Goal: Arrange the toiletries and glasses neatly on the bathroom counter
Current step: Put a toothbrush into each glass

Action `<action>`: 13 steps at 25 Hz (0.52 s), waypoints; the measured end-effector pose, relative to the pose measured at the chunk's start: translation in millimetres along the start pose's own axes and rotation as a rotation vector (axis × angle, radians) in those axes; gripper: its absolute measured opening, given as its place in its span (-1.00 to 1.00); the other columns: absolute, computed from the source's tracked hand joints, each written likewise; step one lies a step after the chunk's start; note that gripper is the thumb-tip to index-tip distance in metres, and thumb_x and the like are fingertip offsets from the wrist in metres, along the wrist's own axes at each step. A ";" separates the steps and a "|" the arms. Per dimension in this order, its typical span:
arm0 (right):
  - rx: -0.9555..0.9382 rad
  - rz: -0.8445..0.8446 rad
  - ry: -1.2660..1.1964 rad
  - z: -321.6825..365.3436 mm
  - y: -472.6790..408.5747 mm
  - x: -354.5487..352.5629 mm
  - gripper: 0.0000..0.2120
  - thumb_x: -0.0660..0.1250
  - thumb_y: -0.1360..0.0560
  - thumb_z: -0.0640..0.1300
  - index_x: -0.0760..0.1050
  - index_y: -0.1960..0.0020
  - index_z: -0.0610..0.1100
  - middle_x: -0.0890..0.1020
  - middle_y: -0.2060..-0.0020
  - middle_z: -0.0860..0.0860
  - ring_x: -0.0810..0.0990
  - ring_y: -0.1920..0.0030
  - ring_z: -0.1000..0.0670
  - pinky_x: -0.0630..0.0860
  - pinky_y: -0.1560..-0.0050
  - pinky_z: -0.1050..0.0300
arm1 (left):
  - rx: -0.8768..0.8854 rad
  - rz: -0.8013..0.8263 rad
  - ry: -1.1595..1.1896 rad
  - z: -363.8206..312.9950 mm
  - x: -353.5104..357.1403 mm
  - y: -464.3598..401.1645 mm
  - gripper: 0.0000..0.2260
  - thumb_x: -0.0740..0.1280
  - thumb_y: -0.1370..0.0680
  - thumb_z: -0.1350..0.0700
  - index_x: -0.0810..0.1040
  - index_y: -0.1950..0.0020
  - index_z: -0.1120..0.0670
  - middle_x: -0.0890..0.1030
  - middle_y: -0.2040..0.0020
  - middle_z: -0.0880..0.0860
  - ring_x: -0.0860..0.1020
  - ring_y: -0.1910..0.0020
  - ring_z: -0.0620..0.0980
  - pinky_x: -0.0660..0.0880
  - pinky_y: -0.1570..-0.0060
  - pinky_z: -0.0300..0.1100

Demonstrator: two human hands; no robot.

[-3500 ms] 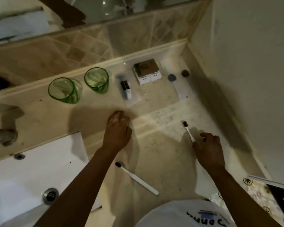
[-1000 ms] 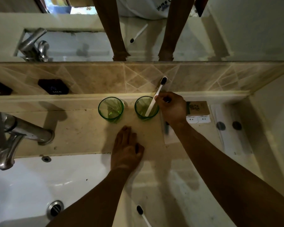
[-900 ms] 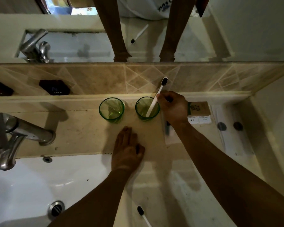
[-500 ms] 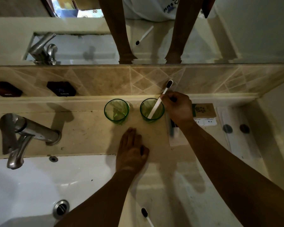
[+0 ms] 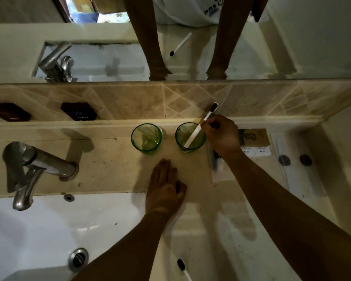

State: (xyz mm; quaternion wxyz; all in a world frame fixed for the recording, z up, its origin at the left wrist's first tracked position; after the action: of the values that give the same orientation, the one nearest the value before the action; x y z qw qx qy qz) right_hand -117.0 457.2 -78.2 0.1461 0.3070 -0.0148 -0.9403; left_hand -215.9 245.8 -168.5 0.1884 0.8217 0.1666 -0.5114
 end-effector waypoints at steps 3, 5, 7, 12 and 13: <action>0.052 0.005 0.007 -9.1 0.4 -1.6 -0.84 0.41 -0.49 0.07 0.58 0.16 -0.01 0.59 0.35 0.18 0.53 0.30 0.26 0.32 0.31 0.48 | 0.003 -0.001 0.004 -0.5 -0.9 0.2 -0.45 0.16 -0.60 -0.15 0.26 -0.55 0.03 0.11 -0.62 0.05 -0.02 -0.60 0.04 -0.02 -0.56 -0.08; 0.051 0.012 0.010 -10.8 -0.6 -0.5 -0.81 0.40 -0.49 0.09 0.58 0.16 -0.03 0.60 0.34 0.17 0.55 0.28 0.23 0.35 0.24 0.40 | 0.005 0.001 0.000 -0.6 0.0 -0.1 -0.45 0.16 -0.60 -0.15 0.24 -0.55 0.03 0.09 -0.62 0.05 -0.03 -0.60 0.04 -0.03 -0.56 -0.08; 0.053 0.012 -0.004 -11.5 -1.0 -0.1 -0.79 0.39 -0.49 0.09 0.58 0.17 -0.04 0.62 0.34 0.14 0.57 0.26 0.21 0.36 0.21 0.35 | 0.009 -0.003 -0.008 0.1 0.6 -0.6 -0.45 0.16 -0.60 -0.15 0.27 -0.54 0.04 0.11 -0.61 0.05 -0.01 -0.60 0.04 0.01 -0.56 -0.05; 0.055 0.032 0.061 -11.7 -1.7 4.7 -0.79 0.34 -0.52 0.12 0.54 0.19 0.02 0.59 0.35 0.16 0.55 0.25 0.16 0.35 0.19 0.24 | 0.006 -0.023 -0.035 2.3 3.6 -1.1 -0.45 0.13 -0.59 -0.16 0.30 -0.53 0.05 0.15 -0.60 0.07 0.03 -0.59 0.06 0.01 -0.55 -0.06; 0.052 0.033 0.070 -11.1 -1.9 5.3 -0.78 0.33 -0.53 0.13 0.55 0.19 0.02 0.59 0.35 0.14 0.57 0.23 0.12 0.36 0.15 0.20 | 0.006 -0.020 -0.040 2.1 4.0 -1.1 -0.45 0.13 -0.59 -0.16 0.30 -0.53 0.05 0.15 -0.60 0.07 0.03 -0.59 0.06 0.01 -0.56 -0.06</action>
State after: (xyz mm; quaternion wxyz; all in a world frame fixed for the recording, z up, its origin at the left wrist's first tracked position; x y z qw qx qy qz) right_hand -115.1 458.2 -90.5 0.1541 0.3429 -0.0392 -0.9258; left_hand -216.4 246.1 -173.1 0.1839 0.8103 0.1695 -0.5299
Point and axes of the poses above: each hand's wrist, its own y-axis away from the middle knuckle, its own x-axis out of the palm, z = x × y, the point moved 10 cm from there along -y, towards the middle knuckle
